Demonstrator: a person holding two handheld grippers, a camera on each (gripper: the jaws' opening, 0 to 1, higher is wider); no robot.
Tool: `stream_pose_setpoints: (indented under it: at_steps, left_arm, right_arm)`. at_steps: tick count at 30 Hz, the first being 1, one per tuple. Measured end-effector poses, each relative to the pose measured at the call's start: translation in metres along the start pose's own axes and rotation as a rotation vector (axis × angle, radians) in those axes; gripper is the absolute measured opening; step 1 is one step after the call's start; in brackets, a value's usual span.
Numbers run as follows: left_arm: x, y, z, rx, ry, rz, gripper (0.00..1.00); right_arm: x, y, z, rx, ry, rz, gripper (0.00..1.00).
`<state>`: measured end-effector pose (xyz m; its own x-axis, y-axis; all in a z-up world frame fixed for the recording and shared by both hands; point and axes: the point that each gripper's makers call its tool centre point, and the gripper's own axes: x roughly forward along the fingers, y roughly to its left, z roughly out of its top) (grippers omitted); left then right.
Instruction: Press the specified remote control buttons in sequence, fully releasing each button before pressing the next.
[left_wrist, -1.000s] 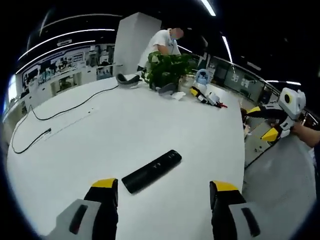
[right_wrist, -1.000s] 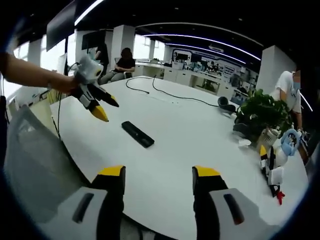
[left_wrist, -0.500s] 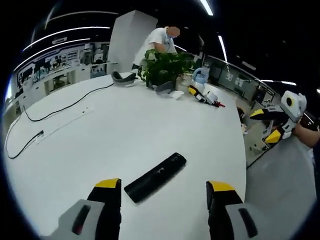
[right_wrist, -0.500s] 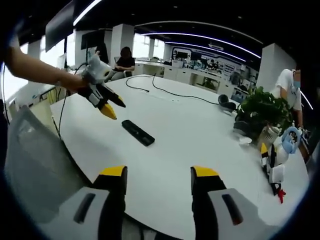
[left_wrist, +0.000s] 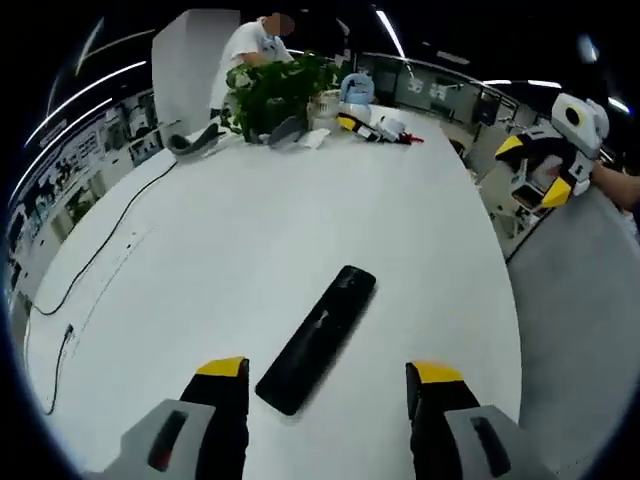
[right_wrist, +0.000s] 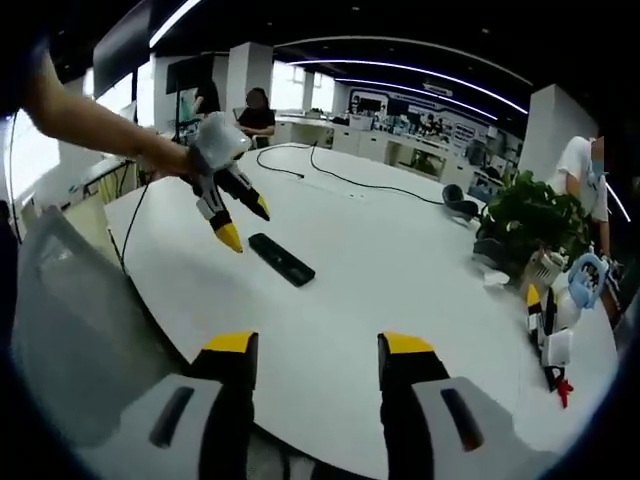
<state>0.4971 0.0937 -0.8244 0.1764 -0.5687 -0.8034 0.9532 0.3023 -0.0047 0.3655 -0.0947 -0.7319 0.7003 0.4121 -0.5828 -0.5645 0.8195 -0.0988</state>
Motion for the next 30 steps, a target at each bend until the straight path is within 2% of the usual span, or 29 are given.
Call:
stream_pose_setpoints:
  at_steps: [1,6,18,24,27,30]
  left_arm:
    - [0.002,0.000,0.000,0.025,0.014,-0.003,0.67]
    - [0.010,0.004,0.003,0.046,0.027,-0.015,0.67]
    - [0.031,0.012,0.002,0.072,0.071,-0.048,0.65]
    - [0.034,0.014,0.004,0.060,0.074,-0.055,0.65]
    - [0.036,0.014,0.004,0.047,0.067,-0.066,0.54]
    - [0.040,0.019,0.006,0.039,0.057,-0.043,0.57]
  right_arm:
    - [0.000,0.000,0.000,0.001,0.002,0.000,0.49]
    - [0.001,0.000,-0.001,0.001,0.009,-0.001,0.49]
    - [0.001,-0.004,-0.005,0.003,0.027,-0.017,0.48]
    - [0.000,-0.006,-0.005,0.015,0.021,-0.026,0.48]
    - [0.000,-0.005,-0.005,0.013,0.022,-0.024,0.47]
    - [0.000,-0.005,-0.004,0.008,0.022,-0.023,0.47]
